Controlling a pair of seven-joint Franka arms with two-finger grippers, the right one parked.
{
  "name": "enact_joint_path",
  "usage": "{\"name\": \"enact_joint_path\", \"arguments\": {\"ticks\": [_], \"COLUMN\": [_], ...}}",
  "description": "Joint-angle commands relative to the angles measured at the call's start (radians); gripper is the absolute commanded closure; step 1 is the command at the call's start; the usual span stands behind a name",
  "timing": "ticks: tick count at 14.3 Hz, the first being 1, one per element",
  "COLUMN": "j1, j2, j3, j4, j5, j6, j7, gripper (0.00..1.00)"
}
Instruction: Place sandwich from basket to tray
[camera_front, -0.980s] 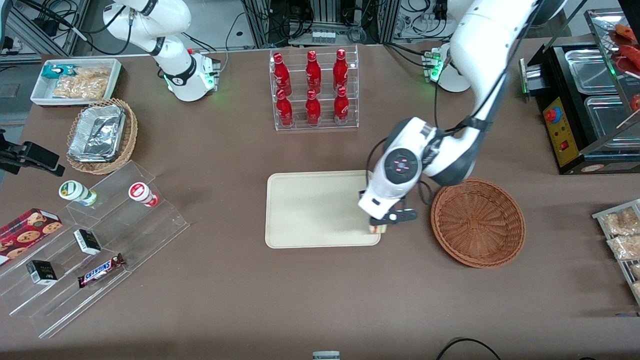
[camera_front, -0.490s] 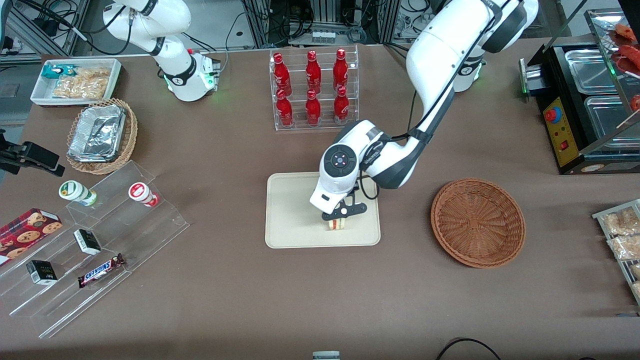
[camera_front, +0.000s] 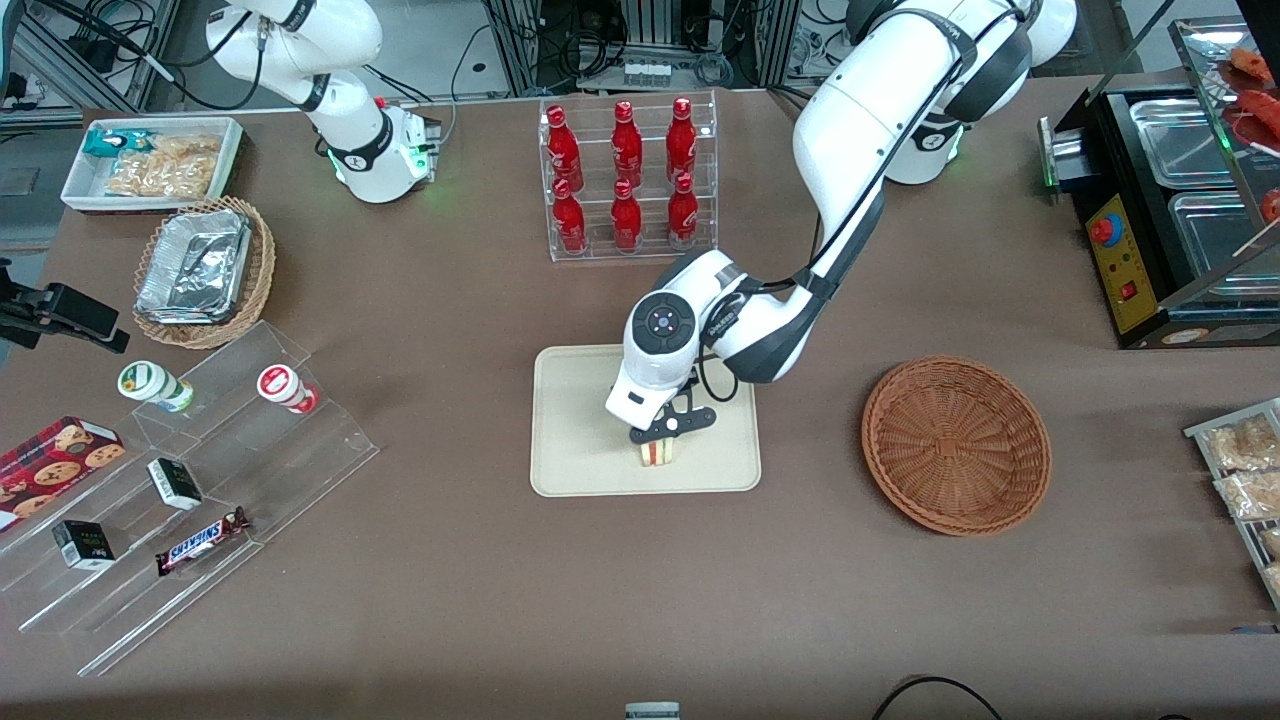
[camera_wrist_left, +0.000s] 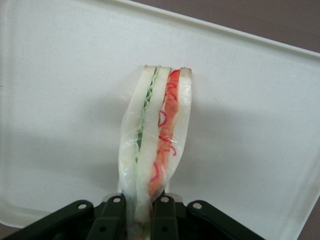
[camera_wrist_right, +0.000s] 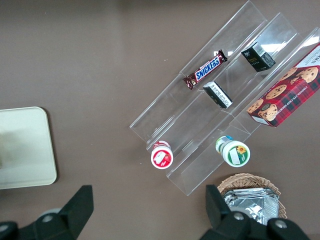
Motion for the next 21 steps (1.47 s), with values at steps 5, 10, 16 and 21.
{"name": "enact_joint_path", "arguments": {"ticks": [5,10,16,21], "j1": [-0.005,0.084,0.216,0.337], "j2": [-0.077,-0.185,-0.321,-0.488], "j3": [0.011,0.026,0.023,0.023], "j4": [0.016,0.013,-0.148,-0.280], "j5": [0.114,0.100,0.064,0.002], "j6": [-0.032,-0.243,-0.280,-0.372], "j7": [0.008,0.102,0.227,0.474], "gripper": [0.00,0.00,0.00,0.00]}}
